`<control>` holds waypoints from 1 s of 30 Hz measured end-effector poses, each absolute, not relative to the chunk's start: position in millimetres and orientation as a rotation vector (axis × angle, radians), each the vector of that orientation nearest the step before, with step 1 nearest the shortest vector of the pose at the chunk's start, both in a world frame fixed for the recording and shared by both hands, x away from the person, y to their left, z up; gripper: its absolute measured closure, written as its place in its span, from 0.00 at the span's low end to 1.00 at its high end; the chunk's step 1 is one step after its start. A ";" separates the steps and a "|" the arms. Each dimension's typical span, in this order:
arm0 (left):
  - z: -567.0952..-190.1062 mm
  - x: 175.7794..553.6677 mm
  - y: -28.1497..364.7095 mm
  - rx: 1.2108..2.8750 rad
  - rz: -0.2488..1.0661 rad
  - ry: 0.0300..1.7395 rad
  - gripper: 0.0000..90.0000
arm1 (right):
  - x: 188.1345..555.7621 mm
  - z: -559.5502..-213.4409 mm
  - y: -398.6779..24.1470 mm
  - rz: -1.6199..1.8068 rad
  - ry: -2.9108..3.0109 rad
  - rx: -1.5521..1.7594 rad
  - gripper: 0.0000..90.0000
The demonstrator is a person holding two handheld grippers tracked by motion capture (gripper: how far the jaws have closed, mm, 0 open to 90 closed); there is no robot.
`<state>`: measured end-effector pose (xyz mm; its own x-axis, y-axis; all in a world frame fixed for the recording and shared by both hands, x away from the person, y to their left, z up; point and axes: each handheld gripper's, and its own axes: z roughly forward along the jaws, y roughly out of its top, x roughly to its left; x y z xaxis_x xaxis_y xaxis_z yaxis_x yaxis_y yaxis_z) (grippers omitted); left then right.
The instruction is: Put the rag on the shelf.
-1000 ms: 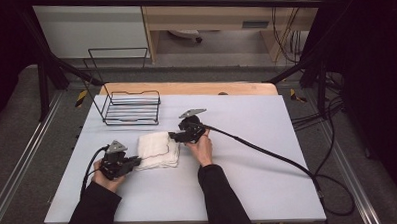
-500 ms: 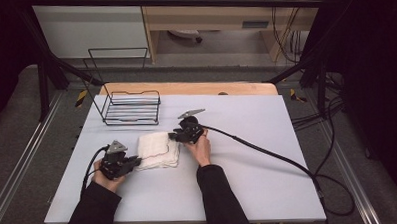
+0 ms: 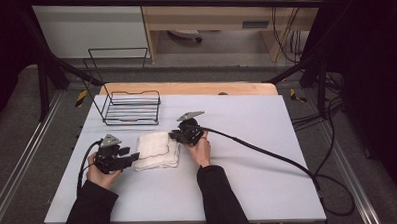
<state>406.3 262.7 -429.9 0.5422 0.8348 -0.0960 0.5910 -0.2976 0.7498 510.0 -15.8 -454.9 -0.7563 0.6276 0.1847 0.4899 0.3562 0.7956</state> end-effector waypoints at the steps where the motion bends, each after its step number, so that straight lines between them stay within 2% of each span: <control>1: -427.3 410.0 264.1 2.011 0.414 1.160 0.52 | 510.0 -454.9 -15.8 1.360 2.459 1.022 0.90; 8: -425.9 445.0 259.5 2.009 0.500 1.199 0.33 | 505.7 -451.6 -15.6 1.370 2.442 1.015 0.89; 11: -431.1 459.1 258.5 1.980 0.469 1.236 0.33 | 505.2 -451.5 -15.7 1.369 2.441 1.011 0.89; 14: -436.7 468.0 255.3 1.983 0.465 1.254 0.37 | 504.4 -451.2 -15.6 1.369 2.441 1.013 0.89; 22: -449.7 479.9 251.0 1.935 0.440 1.276 0.58 | 503.1 -450.2 -15.8 1.358 2.445 1.000 0.89; 30: -450.8 480.3 247.4 1.941 0.426 1.260 0.72 | 503.0 -450.4 -15.7 1.353 2.449 1.004 0.89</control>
